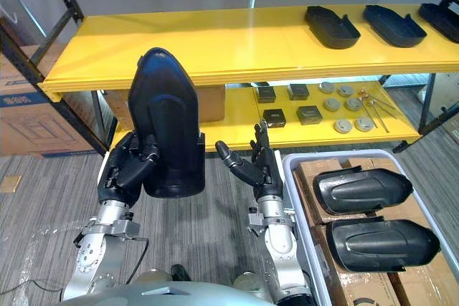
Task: Walk over and take three plastic housings, then place them on the shelf
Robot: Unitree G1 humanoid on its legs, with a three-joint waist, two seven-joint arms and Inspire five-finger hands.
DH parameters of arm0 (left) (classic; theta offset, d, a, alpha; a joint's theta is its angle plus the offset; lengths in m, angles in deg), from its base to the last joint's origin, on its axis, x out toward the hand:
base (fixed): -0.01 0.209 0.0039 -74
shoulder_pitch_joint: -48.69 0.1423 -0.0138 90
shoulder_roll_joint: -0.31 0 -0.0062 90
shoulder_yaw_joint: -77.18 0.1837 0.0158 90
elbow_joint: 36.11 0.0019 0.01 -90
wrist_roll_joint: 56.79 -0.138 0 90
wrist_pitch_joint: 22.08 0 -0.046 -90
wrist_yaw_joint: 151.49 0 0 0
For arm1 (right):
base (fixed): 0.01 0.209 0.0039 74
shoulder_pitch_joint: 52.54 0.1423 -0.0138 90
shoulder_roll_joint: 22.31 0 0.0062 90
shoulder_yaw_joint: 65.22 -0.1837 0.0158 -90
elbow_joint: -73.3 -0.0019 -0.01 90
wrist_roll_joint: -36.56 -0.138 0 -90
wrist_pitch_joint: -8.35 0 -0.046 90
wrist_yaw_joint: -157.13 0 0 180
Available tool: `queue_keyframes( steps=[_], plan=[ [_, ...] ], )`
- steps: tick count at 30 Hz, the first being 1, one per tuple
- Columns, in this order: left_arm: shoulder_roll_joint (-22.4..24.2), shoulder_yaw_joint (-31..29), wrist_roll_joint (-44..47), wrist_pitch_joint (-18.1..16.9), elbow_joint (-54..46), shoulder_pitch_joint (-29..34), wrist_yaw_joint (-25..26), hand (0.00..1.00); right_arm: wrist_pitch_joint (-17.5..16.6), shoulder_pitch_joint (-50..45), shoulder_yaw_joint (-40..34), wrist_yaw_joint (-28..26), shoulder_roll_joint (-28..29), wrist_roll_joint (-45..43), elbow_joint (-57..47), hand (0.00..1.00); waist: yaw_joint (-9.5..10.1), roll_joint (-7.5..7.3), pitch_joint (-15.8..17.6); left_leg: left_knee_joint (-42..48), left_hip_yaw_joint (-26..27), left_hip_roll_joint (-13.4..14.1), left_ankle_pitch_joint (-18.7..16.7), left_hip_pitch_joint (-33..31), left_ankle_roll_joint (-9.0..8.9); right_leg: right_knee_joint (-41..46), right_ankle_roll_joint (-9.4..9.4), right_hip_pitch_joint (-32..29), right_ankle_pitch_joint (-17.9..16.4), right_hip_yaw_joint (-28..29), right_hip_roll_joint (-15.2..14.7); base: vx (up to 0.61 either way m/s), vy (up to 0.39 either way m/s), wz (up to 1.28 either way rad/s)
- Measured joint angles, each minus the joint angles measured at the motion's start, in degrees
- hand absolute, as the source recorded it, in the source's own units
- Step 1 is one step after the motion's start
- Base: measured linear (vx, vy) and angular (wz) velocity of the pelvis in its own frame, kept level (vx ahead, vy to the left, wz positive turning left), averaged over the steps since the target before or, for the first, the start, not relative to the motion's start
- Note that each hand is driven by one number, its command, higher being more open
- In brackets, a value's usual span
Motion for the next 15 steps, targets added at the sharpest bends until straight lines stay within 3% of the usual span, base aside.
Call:
queue_keyframes(
  steps=[1,3,4,5,6,7,10,11,12,13,15],
  plan=[
    [0.0,0.0,0.0,0.0,1.4,-0.3,0.8,0.00,0.0,-0.6,0.0,-1.0,-0.9,-0.1,0.0,1.00,-0.07,0.81,0.4,8.8,-2.9,3.3,0.6,-3.7,-0.86,0.1,-0.44,0.1,-0.3,0.2,0.9,-0.01,-0.004,-0.17],
    [0.5,-0.8,0.0,0.0,3.8,0.0,2.0,0.00,0.0,-1.3,0.1,-2.4,-1.9,0.0,0.0,1.00,0.23,1.97,1.1,16.5,-6.3,6.3,3.1,-6.5,-2.45,0.1,-1.23,1.6,-0.6,1.7,2.1,0.06,-0.026,-0.33],
    [0.7,-1.1,0.0,0.0,4.6,0.1,2.3,0.00,0.0,-1.5,0.2,-2.7,-1.8,-0.1,0.0,1.00,0.18,1.25,1.6,18.0,-7.1,6.4,3.5,-7.4,-3.07,-0.1,-1.34,2.0,-0.6,2.0,1.9,0.10,-0.022,-0.29],
    [0.8,-1.3,0.0,0.0,5.2,0.2,2.7,0.00,-0.1,-1.7,0.2,-2.8,-1.7,-0.1,0.0,1.00,0.18,1.23,1.7,16.7,-8.1,5.9,3.0,-7.2,-3.92,0.1,-1.34,2.1,-0.6,2.2,1.5,0.07,0.000,-0.40],
    [0.8,-1.1,-0.1,-0.2,5.3,0.3,3.0,0.00,-0.2,-1.6,0.2,-2.7,-1.9,-0.6,-0.1,1.00,0.21,1.46,1.6,4.8,-10.7,3.8,1.6,-6.2,-4.67,1.1,-1.61,0.8,-0.8,3.7,0.6,0.07,0.018,-0.44],
    [0.8,-1.1,-0.1,-0.3,5.2,0.3,3.0,0.00,-0.3,-1.6,0.2,-2.5,-2.0,-0.6,-0.1,1.00,0.19,1.43,1.6,1.6,-11.0,3.6,1.9,-6.0,-4.85,1.7,-1.52,0.1,-0.8,4.2,0.3,0.10,0.072,-0.57],
    [1.2,-0.5,0.0,-0.4,5.2,0.3,2.4,0.00,-0.4,-2.2,0.3,-1.2,-2.3,-0.6,-0.1,1.00,0.04,1.17,1.7,-9.5,-11.9,2.6,7.8,-2.7,-5.61,5.3,1.19,-1.1,-2.4,6.8,-1.7,0.14,0.149,-0.38],
    [1.6,0.3,0.0,-0.4,5.2,0.4,1.8,0.00,-0.5,-2.5,0.2,-0.8,-3.1,-0.6,-0.2,1.00,0.01,2.17,1.0,-12.1,-12.0,1.9,10.0,-0.8,-5.45,7.0,2.84,-1.5,-3.5,7.8,-2.3,0.19,0.308,-0.27],
    [1.0,0.6,-0.3,-0.4,5.7,-0.6,1.0,0.00,-0.6,-2.8,0.3,0.1,-2.3,-0.5,0.2,1.00,-0.37,0.43,0.1,-12.3,-11.6,-0.7,9.1,-0.3,-5.42,8.6,4.08,-2.4,-4.4,8.3,-5.3,0.14,0.268,-0.12],
    [0.9,0.7,-0.4,-0.4,5.7,-0.9,0.6,0.00,-1.0,-3.3,0.4,0.4,-2.1,-0.4,0.1,1.00,-0.35,-0.15,-0.4,-12.8,-11.7,-1.8,8.2,-0.3,-4.92,8.6,4.29,-2.9,-4.4,8.2,-6.3,0.15,0.315,0.11],
    [0.1,0.6,-0.4,-0.5,5.7,-2.5,-0.4,0.00,-1.3,-3.7,1.2,0.6,-0.9,-0.5,0.1,1.00,-0.37,-2.96,-0.6,-13.1,-11.0,-5.4,6.7,-0.3,-3.08,9.0,5.98,-2.8,-3.0,8.1,-9.8,0.14,0.272,0.11]
  ],
)
